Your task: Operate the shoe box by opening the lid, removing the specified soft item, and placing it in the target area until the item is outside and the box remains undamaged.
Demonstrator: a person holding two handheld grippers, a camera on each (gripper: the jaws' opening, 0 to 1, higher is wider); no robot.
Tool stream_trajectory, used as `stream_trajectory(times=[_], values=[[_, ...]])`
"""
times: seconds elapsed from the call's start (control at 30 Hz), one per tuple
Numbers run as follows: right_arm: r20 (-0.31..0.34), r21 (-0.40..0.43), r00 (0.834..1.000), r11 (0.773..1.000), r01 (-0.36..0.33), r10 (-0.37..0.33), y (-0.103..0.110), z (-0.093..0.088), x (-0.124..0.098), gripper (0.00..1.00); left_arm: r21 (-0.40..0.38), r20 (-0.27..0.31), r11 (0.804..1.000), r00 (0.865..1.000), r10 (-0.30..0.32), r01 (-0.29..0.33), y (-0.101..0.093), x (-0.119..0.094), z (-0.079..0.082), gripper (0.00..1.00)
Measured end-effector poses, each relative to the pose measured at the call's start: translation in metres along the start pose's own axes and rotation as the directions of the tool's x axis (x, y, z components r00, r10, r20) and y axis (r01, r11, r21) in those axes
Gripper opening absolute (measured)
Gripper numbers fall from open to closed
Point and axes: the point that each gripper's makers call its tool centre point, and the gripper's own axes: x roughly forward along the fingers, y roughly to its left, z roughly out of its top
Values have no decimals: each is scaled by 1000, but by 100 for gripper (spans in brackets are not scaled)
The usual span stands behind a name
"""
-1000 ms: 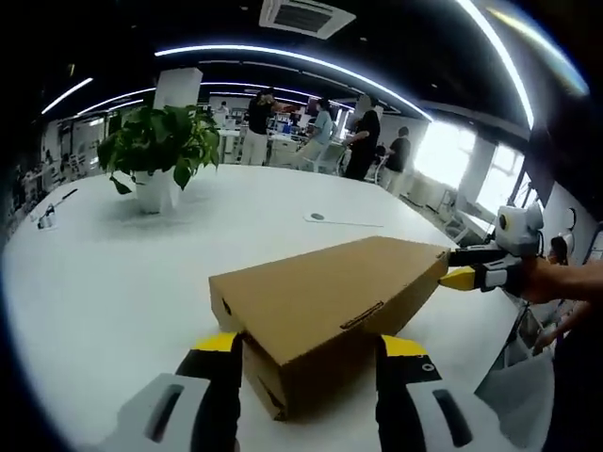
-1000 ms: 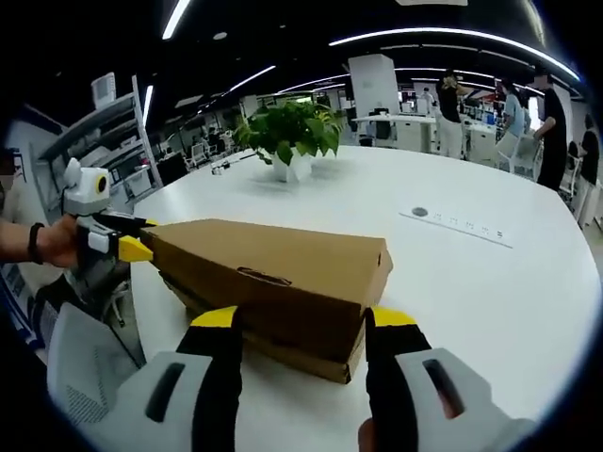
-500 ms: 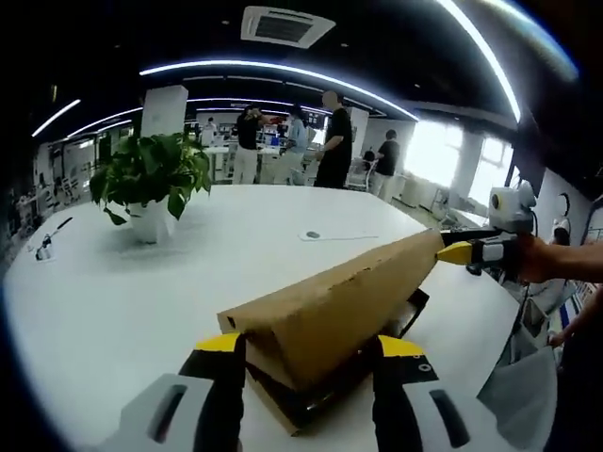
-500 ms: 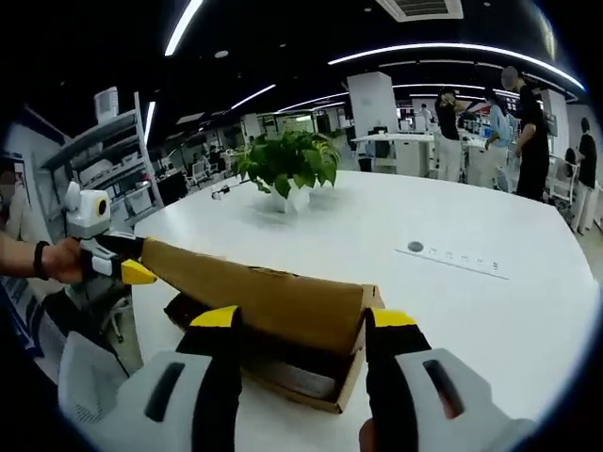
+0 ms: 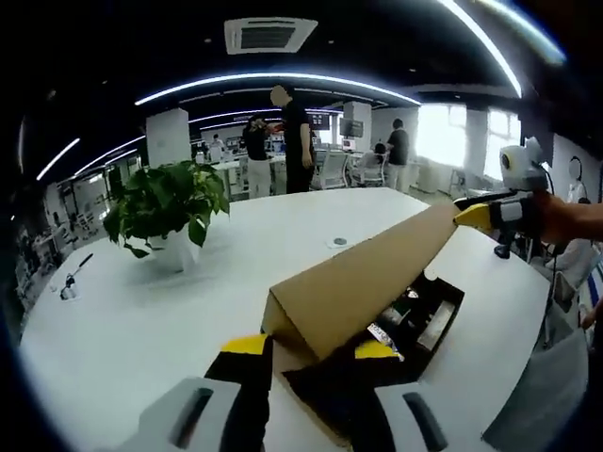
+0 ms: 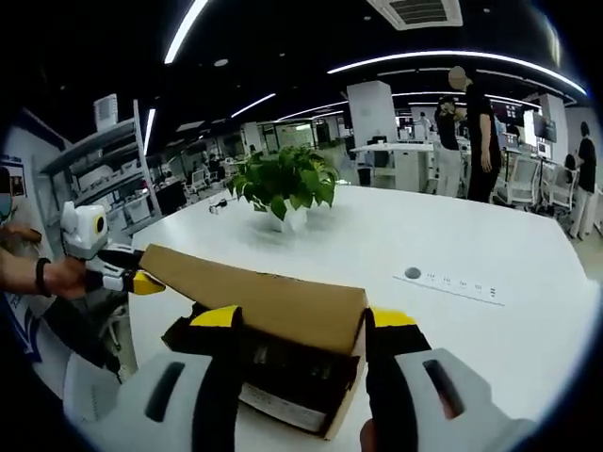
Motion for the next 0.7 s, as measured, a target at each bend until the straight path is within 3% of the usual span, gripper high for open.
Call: stream_trajectory(times=[0.17, 0.3, 0.7], values=[[12, -3, 1000, 1000, 2, -2, -3, 11, 5, 48, -3, 8, 1000, 1000, 28, -28, 8, 3, 6, 22], [18, -17, 1000, 1000, 0, 1, -4, 16, 9, 48, 16, 9, 996, 996, 85, -85, 20, 5, 9, 11], [45, -97, 999, 995, -25, 30, -6, 29, 15, 49, 18, -24, 989, 988, 149, -149, 32, 12, 18, 6]])
